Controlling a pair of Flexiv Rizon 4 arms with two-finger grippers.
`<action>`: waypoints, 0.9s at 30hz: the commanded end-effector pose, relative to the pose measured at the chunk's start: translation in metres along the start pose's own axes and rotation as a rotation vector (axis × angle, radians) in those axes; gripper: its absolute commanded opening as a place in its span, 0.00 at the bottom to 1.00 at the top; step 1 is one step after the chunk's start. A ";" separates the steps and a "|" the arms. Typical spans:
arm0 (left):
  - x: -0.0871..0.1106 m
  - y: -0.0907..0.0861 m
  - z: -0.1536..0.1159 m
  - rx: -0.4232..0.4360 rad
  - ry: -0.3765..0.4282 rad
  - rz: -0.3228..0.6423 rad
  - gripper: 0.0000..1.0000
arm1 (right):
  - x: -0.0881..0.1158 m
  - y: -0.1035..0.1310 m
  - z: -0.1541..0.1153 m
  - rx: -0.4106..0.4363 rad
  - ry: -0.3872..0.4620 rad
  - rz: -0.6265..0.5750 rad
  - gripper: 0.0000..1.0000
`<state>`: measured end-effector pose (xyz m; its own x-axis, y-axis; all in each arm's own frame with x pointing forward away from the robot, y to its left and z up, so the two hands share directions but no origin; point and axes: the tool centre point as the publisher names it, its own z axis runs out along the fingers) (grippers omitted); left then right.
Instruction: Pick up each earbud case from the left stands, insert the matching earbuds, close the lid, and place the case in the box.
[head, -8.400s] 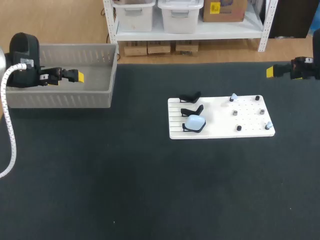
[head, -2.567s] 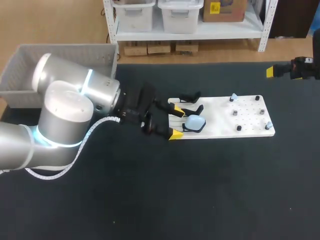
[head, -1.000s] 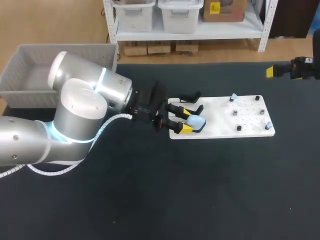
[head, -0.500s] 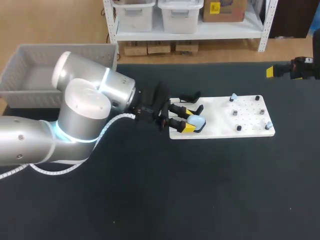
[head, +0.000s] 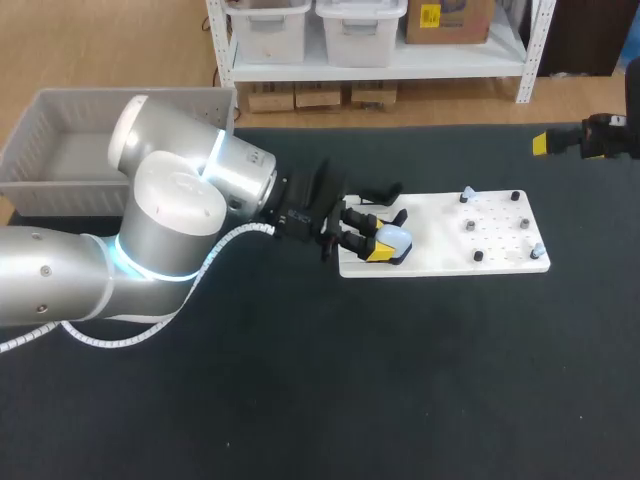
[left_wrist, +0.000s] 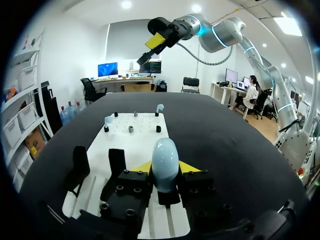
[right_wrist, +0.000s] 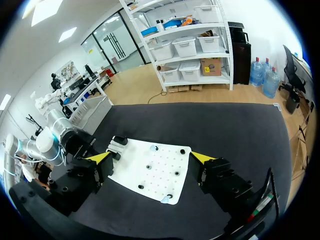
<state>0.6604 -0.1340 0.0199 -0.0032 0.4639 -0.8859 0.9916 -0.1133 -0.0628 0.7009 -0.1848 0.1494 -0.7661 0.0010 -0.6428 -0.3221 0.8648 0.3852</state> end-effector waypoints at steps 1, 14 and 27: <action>-0.012 -0.012 -0.009 -0.030 0.003 0.023 0.00 | 0.000 0.000 0.000 0.000 0.000 0.000 1.00; -0.043 -0.031 -0.011 -0.080 -0.169 0.144 0.00 | 0.000 0.000 0.000 0.000 0.000 0.000 1.00; -0.073 -0.043 -0.009 -0.110 -0.279 0.158 0.00 | 0.000 0.000 0.000 0.000 0.000 0.000 1.00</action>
<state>0.6250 -0.1553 0.0899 0.1287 0.1903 -0.9732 0.9873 -0.1165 0.1078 0.7009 -0.1848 0.1494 -0.7661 0.0009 -0.6428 -0.3221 0.8648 0.3852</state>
